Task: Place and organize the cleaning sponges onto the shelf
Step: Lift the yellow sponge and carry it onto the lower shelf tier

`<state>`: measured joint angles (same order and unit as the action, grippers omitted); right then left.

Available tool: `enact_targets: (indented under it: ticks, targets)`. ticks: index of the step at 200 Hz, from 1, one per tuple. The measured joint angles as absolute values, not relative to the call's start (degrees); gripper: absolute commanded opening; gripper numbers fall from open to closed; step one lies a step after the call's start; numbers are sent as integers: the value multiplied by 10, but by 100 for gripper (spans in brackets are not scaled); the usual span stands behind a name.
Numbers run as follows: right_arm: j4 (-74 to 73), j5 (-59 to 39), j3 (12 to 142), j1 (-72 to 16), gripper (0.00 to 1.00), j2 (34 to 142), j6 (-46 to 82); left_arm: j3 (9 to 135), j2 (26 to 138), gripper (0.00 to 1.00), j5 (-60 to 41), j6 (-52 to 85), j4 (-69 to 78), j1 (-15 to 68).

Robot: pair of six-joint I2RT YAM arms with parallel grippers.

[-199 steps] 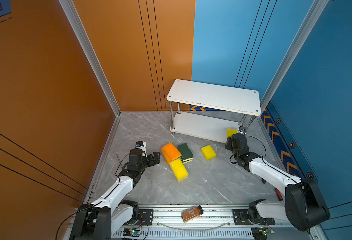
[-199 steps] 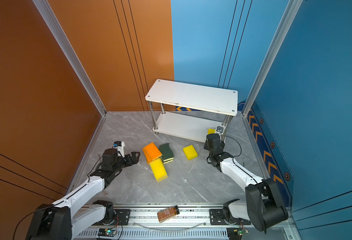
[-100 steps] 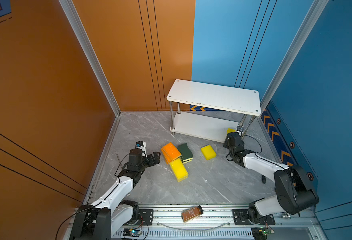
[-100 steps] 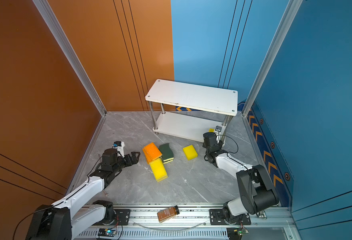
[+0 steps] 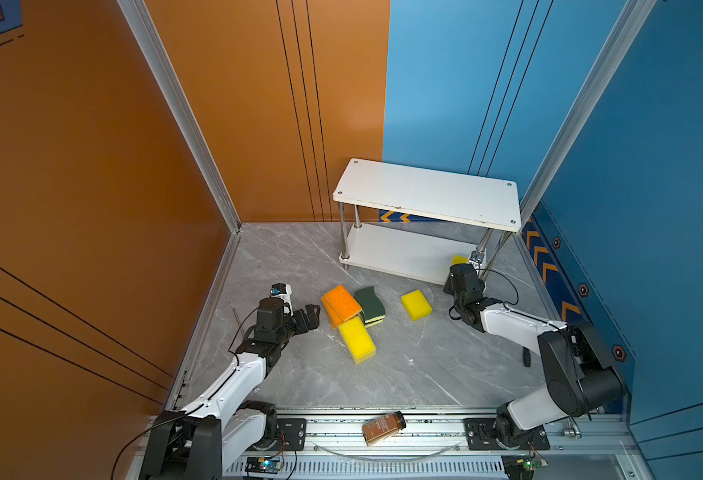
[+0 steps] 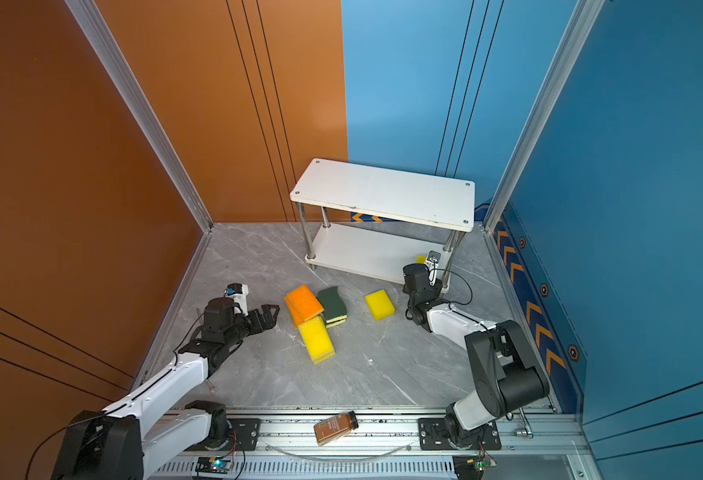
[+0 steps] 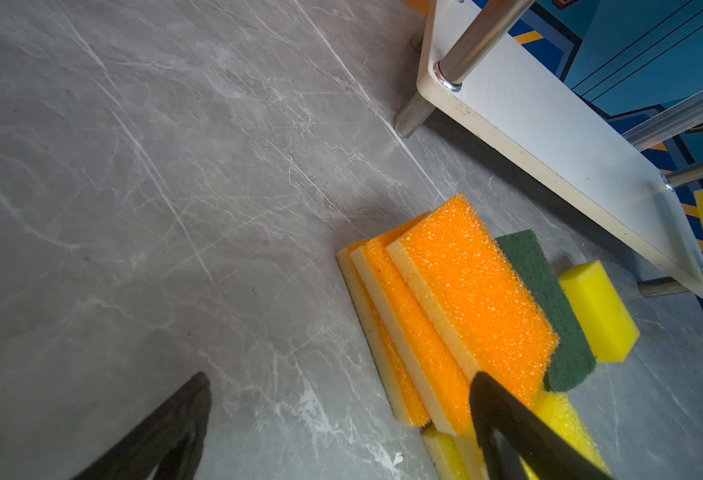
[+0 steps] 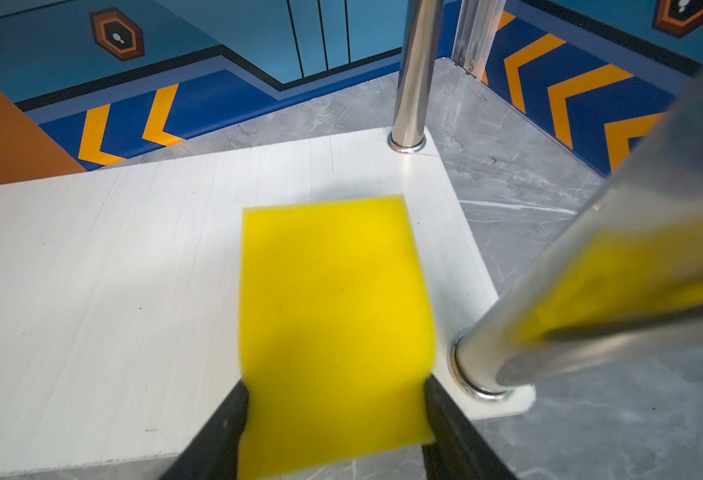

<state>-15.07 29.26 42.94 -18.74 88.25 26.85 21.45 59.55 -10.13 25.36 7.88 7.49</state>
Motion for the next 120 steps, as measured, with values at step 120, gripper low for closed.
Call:
enact_targets:
  ticks: [120]
  targets:
    - [-155,318,448,-188,59,916,244,215,588,98,-101,254,78,70]
